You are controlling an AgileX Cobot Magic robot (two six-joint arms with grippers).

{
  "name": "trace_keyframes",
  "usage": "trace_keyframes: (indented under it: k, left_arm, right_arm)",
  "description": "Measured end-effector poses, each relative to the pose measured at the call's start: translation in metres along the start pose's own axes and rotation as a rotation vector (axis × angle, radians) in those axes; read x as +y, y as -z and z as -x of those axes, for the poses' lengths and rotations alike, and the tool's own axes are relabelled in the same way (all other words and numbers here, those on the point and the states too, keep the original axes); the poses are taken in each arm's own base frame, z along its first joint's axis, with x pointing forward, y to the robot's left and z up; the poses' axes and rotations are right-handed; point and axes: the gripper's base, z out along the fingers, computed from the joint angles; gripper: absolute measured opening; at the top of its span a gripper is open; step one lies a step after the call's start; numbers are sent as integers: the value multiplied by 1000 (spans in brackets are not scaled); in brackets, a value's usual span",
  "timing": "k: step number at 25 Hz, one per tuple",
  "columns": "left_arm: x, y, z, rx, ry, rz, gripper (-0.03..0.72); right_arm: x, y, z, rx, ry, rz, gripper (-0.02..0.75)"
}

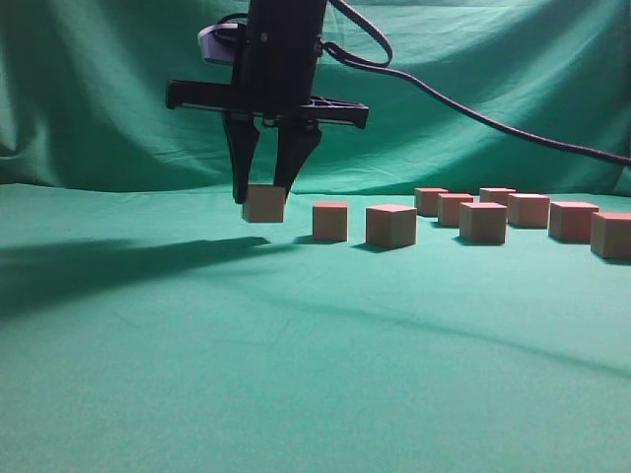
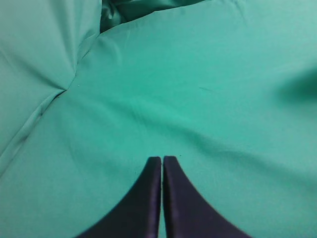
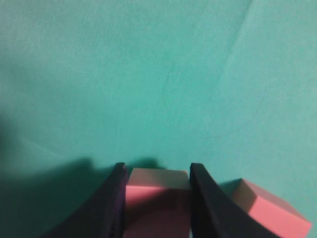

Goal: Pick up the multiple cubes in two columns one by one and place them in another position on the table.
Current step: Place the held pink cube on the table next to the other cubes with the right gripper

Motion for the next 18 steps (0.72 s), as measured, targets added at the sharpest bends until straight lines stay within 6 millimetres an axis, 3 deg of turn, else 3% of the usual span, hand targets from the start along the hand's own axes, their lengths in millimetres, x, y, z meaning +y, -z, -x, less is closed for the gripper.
trace_keyframes:
  k: [10,17,18]
  left_arm:
    - [0,0,0,0,0,0,0]
    - [0,0,0,0,0,0,0]
    - [0,0,0,0,0,0,0]
  right_arm:
    - [-1,-15,-2,18,-16,-8,256]
    - [-1,-15,-2,17,-9,-10,256]
    - [-1,-15,-2,17,-9,-10,306]
